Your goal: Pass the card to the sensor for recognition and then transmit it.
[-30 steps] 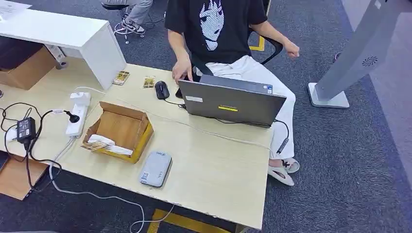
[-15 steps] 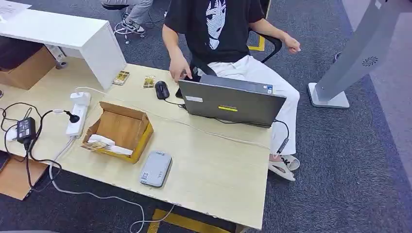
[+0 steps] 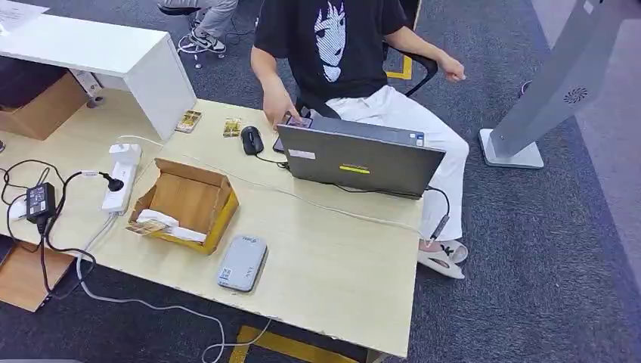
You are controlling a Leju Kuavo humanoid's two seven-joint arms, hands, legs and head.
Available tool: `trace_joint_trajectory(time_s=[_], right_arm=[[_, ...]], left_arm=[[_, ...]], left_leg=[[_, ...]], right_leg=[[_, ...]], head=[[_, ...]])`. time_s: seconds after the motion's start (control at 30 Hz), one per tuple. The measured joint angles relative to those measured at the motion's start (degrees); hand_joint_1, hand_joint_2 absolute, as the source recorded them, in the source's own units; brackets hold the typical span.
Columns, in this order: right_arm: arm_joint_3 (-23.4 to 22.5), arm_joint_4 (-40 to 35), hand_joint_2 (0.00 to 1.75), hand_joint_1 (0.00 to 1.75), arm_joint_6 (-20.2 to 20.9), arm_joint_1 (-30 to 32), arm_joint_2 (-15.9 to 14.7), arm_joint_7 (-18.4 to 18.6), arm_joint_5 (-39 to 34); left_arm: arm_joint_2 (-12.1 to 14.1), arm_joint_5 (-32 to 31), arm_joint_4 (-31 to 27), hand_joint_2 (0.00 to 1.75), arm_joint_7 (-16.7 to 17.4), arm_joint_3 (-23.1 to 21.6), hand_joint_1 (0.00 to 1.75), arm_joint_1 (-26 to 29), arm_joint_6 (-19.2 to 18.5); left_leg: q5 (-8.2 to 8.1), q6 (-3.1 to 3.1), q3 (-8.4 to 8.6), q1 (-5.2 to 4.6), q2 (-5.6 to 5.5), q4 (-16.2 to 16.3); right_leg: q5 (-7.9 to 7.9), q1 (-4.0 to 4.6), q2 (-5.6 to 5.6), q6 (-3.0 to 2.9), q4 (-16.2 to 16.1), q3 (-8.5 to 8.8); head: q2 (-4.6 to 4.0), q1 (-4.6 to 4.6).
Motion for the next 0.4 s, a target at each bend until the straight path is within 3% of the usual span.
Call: trace_joint_trajectory(time_s=[0.4], right_arm=[[2.4, 7.6, 1.75, 0.00, 0.0, -2.4, -0.4, -8.0, -8.4]], left_arm=[[0.2, 16.7, 0.0, 1.75, 1.2, -10.0, 0.00, 2.0, -0.9]], left_leg=[[0.00, 0.00, 0.00, 0.00, 0.00, 0.0]], right_leg=[[0.00, 0.00, -0.01, 0.00, 0.0, 0.01]], head=[[0.00, 0.00]])
